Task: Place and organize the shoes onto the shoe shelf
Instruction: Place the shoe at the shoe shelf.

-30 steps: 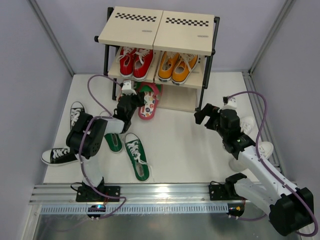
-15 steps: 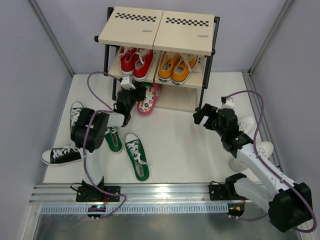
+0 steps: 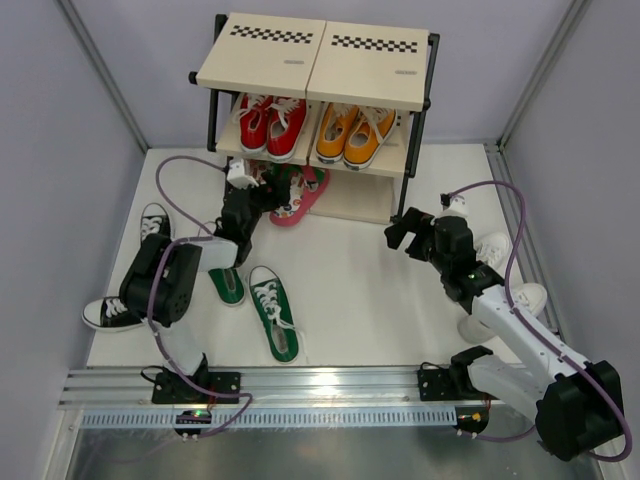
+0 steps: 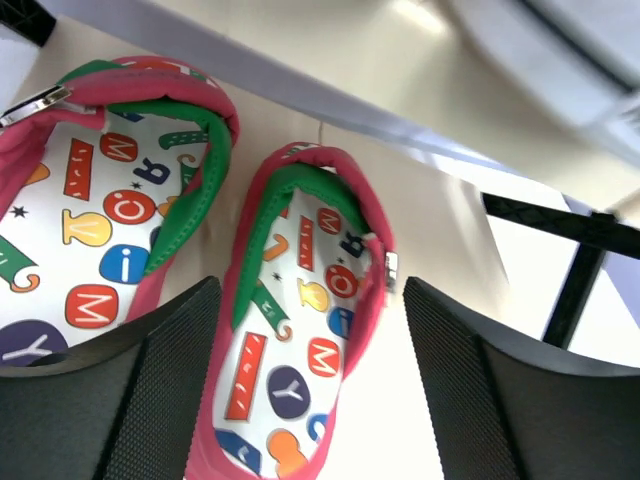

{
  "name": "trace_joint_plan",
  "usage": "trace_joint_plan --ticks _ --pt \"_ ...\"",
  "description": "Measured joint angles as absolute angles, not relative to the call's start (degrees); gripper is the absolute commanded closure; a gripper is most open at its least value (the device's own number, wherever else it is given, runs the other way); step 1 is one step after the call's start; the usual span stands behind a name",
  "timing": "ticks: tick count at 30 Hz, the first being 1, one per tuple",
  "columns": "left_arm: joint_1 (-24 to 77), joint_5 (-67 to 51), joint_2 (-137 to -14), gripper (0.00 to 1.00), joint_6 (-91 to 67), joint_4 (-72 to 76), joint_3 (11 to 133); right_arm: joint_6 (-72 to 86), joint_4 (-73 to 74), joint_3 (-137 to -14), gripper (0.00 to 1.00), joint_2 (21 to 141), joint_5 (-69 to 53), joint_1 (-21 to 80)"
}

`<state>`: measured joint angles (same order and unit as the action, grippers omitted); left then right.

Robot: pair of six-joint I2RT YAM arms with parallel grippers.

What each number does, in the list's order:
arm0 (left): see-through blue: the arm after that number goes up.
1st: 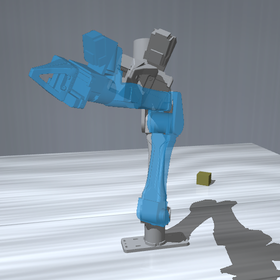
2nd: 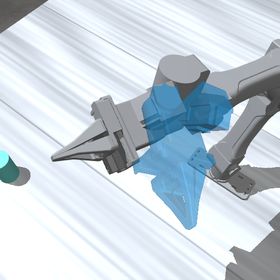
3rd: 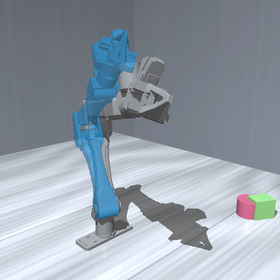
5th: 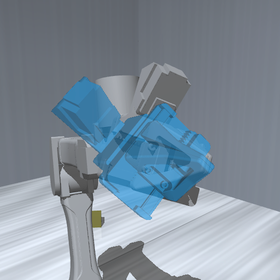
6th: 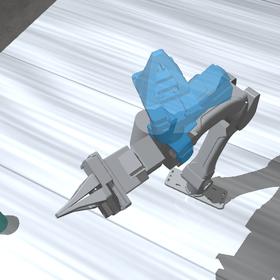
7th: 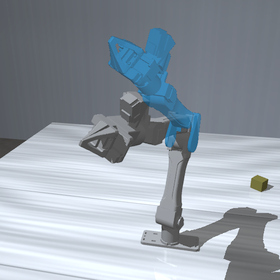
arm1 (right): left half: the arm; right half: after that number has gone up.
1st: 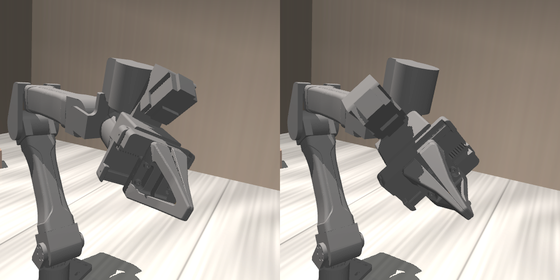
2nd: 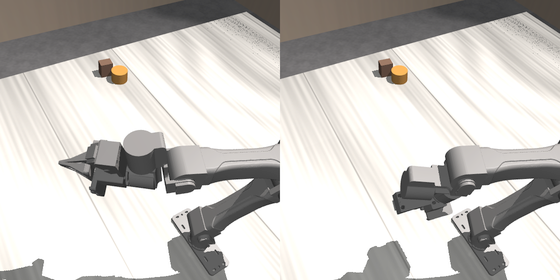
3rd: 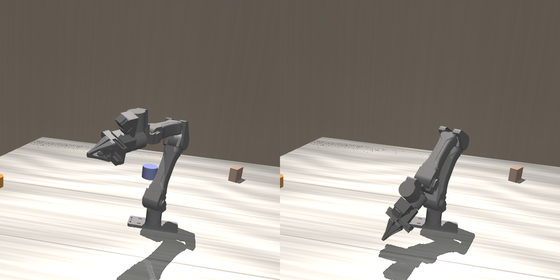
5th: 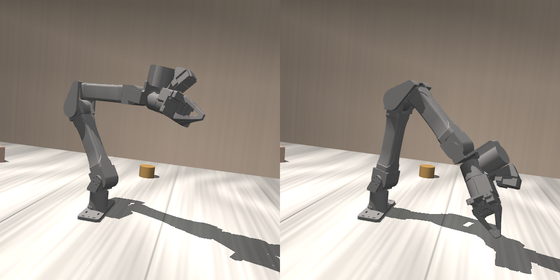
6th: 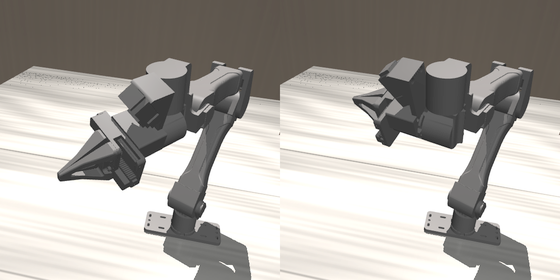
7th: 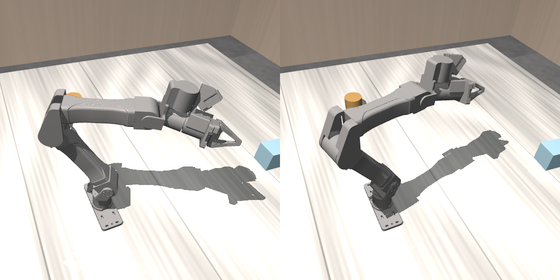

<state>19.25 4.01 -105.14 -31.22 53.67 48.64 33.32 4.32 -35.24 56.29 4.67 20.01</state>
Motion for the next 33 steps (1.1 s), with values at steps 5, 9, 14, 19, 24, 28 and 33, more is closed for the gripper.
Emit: trace_joint_plan --ticks 5,9,14,19,24,28,33 --pt "19.25 2.07 -98.91 0.19 -31.53 43.66 49.10 33.65 4.29 -35.24 0.00 56.29 4.40 20.01" --pt "19.25 1.39 -96.53 0.19 -32.32 30.83 52.90 34.28 4.29 -35.22 0.01 56.25 4.16 20.01" --pt "19.27 0.97 -93.60 0.20 -35.27 22.57 51.29 34.89 4.25 -34.46 0.01 55.37 3.84 20.01" --pt "19.40 -1.61 -93.21 0.21 -34.28 17.10 50.11 35.29 4.45 -33.71 0.01 53.91 3.75 20.01" --pt "19.51 -1.74 -93.38 0.21 -28.88 11.57 50.48 35.31 4.73 -32.93 0.01 51.44 3.90 20.01" --pt "19.51 -1.23 -93.89 0.21 -25.74 10.13 50.68 35.53 5.06 -31.90 0.01 50.43 4.10 20.01" --pt "19.51 -1.34 -96.53 0.21 -23.66 10.57 51.70 35.75 5.45 -31.83 0.01 50.50 4.12 20.01"
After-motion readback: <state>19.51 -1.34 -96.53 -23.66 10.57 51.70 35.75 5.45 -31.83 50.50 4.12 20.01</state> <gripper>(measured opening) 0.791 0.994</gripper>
